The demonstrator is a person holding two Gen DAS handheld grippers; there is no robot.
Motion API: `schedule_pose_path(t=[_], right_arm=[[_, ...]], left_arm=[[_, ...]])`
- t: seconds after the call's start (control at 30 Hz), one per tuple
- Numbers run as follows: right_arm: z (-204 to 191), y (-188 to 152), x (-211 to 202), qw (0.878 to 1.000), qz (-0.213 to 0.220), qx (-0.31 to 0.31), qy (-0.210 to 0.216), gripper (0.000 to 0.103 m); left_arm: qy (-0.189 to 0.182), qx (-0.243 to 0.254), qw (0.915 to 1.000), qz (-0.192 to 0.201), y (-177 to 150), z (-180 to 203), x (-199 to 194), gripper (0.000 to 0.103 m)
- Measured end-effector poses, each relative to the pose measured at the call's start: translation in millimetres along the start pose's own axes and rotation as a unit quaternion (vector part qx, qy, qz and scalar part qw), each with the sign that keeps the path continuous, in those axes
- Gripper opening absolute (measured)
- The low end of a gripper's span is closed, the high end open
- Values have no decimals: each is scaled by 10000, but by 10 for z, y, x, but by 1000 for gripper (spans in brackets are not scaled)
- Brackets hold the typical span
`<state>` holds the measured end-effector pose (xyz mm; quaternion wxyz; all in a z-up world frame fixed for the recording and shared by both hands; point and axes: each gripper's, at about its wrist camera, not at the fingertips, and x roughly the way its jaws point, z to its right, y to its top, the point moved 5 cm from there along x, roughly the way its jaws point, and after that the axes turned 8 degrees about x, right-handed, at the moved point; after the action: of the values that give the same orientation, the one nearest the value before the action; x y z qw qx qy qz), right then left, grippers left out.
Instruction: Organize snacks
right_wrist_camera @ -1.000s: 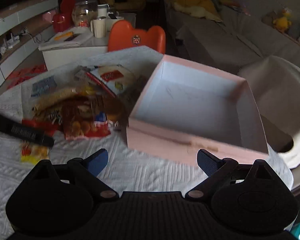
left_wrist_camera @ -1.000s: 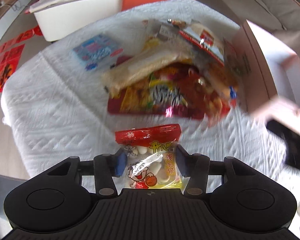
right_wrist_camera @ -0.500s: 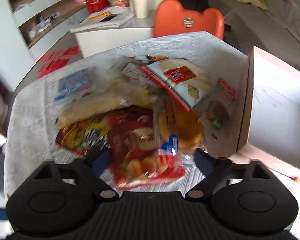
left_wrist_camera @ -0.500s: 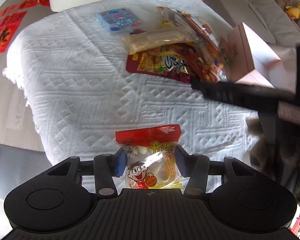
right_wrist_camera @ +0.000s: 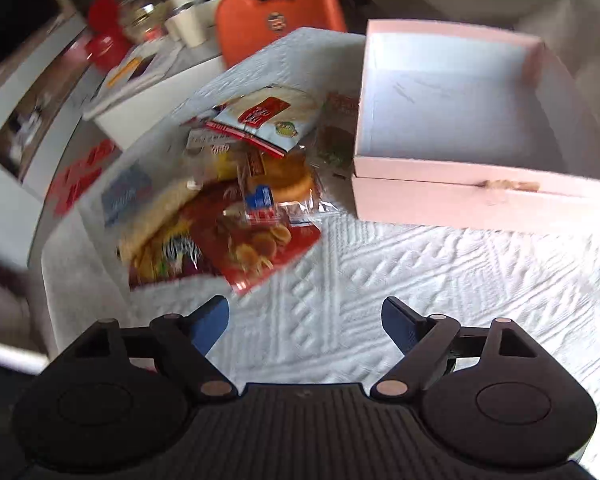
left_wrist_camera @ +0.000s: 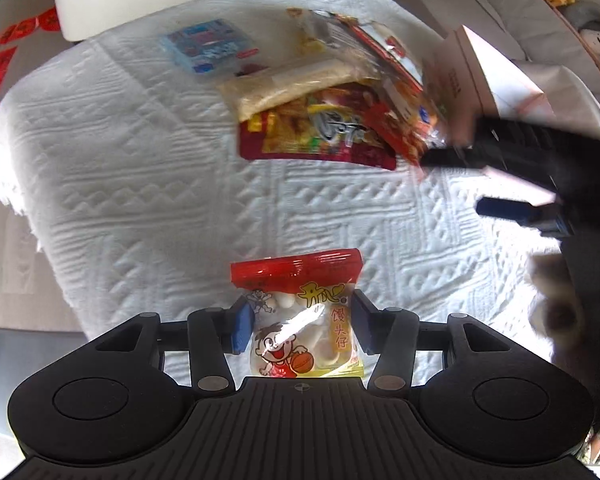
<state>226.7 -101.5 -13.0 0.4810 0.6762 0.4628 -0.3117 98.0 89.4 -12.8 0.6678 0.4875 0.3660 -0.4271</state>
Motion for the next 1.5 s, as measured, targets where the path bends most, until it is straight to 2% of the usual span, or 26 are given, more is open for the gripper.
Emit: schedule_pose_path(t=[0.1,0.17,0.2,0.23,0.3,0.33,0.4,0.5,0.6,0.67,0.73,0.8,0.87,0.9,0.97,1.0,1.03,1.07,1.2,1.3,1.37,1.43,1.5], right_arm=[[-181,224,320,9946,-16,1030,-138,84],[-247,312,506,9897,65,1384,-352,87],[-288,324,533,9902,176,1316,-443,87],[-337,308,550,9929,192,1052,-528,83],[-361,174,503,9976,154,315,-598,76],[-303,60,451,9975,177,13,-681,76],[-72,-199,270,9943,138,-387,-984,76],[259,-576,-101,9843,395,-987,-1408,75],[537,-816,-420,9803,325,-1123,-1594,74],[733,-885,-648,9830,226,-944,-1561,74],[867,-847,-814,9847,233,-824,-1517,74],[945,-772,-995,9852,391,-795,-1466,74],[915,-582,-1064,9852,610,-804,-1386,74],[929,-510,-1144,9854,705,-803,-1328,74],[955,-324,-1286,9852,936,-798,-1191,74],[977,-227,-1340,9844,1066,-798,-1148,74],[987,-133,-1363,9836,1177,-788,-1117,74],[1013,-60,-1388,9831,1254,-765,-1093,74],[1071,209,-1449,9798,1529,-712,-1076,74],[1025,467,-1444,9781,1755,-730,-845,74],[920,736,-1360,9733,1988,-858,-756,75],[819,1028,-1282,9648,2376,-834,-755,86],[733,1269,-1098,9606,2485,-880,-875,87]], left_arm=[[-40,21,10000,-10,5,-113,-50,55],[-58,45,10000,18,14,-147,-76,55],[-87,32,10000,33,12,-171,-102,55],[-131,13,9999,47,20,-188,-125,55],[-237,-16,9997,61,21,-189,-123,55],[-302,-22,9995,51,18,-173,-118,55],[-438,-2,9990,0,-5,-114,-105,55],[-628,197,9978,-101,-18,88,-104,55],[-827,447,9955,-99,77,366,-147,55],[-936,615,9937,81,251,606,-245,55],[-1005,828,9905,429,523,891,-382,55],[-1073,989,9861,800,881,1182,-530,55],[-1303,1053,9792,1147,1284,1465,-653,55],[-1527,1077,9730,1354,1497,1611,-697,56],[-2140,1275,9504,1860,1883,1828,-636,58],[-2139,1269,9540,1674,2051,1882,-448,58],[-1932,1092,9653,1375,2174,1888,-246,55],[-1819,942,9709,1241,2234,1868,-114,55],[-1595,772,9745,1377,2163,1666,41,55],[-1450,493,9806,1223,2031,1389,154,55],[-1225,362,9854,1128,1904,1205,209,55],[-881,356,9900,1044,1790,1010,233,55],[-514,528,9918,1049,1672,800,185,55]])
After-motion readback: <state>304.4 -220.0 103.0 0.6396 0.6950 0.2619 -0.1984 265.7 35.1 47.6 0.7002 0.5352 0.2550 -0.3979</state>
